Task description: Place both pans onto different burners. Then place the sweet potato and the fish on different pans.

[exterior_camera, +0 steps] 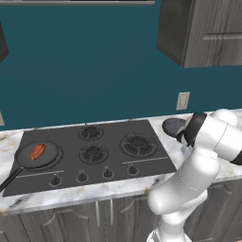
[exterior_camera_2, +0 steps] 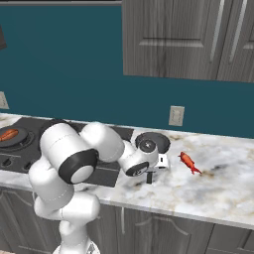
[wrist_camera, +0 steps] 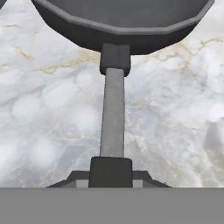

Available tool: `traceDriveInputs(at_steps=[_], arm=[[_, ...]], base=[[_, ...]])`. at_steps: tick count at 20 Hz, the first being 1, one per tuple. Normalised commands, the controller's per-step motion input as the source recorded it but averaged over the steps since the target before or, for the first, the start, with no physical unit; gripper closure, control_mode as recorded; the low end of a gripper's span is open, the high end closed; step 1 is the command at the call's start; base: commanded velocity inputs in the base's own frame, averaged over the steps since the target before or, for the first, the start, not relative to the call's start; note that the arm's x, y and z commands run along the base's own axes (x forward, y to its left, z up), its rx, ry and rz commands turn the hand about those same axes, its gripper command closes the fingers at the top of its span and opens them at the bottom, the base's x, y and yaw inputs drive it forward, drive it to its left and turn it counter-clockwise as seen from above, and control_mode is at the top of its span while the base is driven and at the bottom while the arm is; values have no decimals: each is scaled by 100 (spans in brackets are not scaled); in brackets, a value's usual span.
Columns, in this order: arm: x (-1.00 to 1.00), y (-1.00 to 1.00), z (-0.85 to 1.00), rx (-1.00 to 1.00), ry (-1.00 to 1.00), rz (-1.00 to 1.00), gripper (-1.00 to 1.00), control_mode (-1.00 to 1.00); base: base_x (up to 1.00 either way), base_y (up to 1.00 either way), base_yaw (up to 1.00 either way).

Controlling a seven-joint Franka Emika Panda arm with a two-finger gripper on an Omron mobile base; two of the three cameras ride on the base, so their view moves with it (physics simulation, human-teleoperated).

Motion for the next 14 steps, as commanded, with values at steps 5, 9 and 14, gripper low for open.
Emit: traceDriveInputs(at_steps=[5,9,14], arm=[[0,0,38,1,-11,12,100,-100],[-3,13,44,0,-14,17,100,-100],[-11,21,42,0,-13,17,100,-100]], base=[[0,0,0],[0,0,0],[0,0,0]])
